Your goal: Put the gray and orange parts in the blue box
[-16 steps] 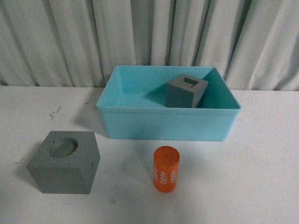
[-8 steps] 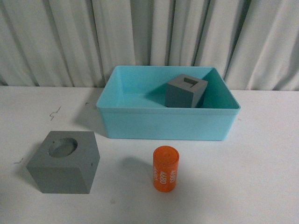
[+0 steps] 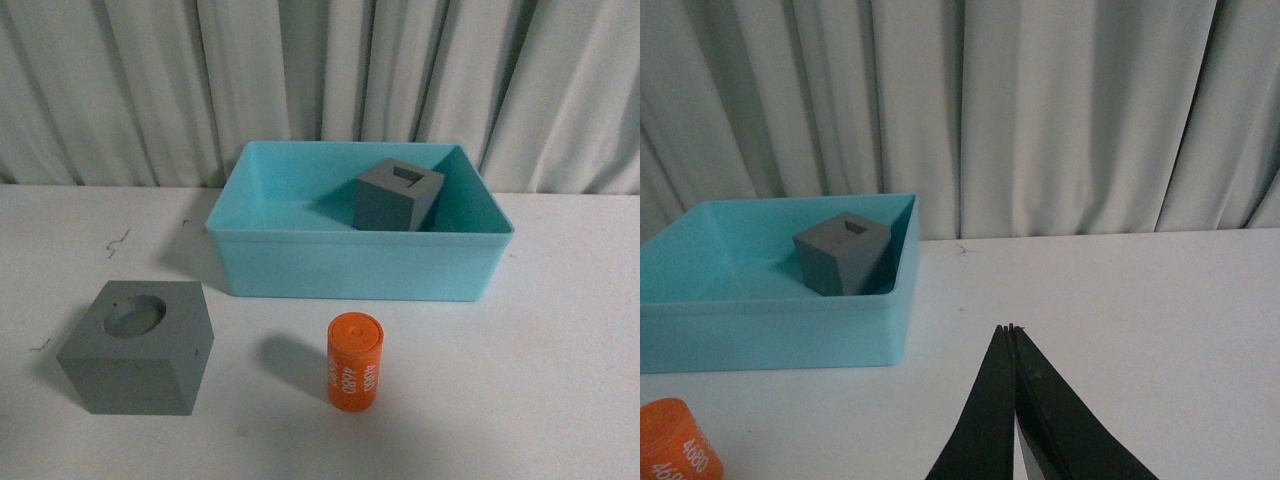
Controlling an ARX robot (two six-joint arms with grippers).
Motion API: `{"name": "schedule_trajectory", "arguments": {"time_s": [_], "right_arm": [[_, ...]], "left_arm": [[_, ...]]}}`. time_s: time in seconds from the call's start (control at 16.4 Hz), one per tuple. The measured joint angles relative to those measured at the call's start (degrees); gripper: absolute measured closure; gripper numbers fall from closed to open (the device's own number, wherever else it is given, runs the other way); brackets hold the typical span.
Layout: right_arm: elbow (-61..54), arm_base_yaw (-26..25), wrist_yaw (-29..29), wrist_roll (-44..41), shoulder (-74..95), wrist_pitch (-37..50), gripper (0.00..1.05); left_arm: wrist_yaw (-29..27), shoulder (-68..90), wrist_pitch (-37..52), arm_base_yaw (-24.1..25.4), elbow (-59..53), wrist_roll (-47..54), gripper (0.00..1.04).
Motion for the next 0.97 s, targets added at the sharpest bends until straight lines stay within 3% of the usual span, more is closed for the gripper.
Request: {"name": "schedule_trajectory", "arguments": {"time_s": [0.18,0.97], "right_arm": [[0.0,0.0,0.0,0.0,-7.1,-7.1,1.03],[0.0,0.0,0.0,0.0,-20.3,-19.6,1.03]], "left_arm": [[0.0,0.0,0.0,0.0,0.0,0.0,0.07],[0.0,0.0,0.0,0.0,0.0,0.0,0.07]]}}
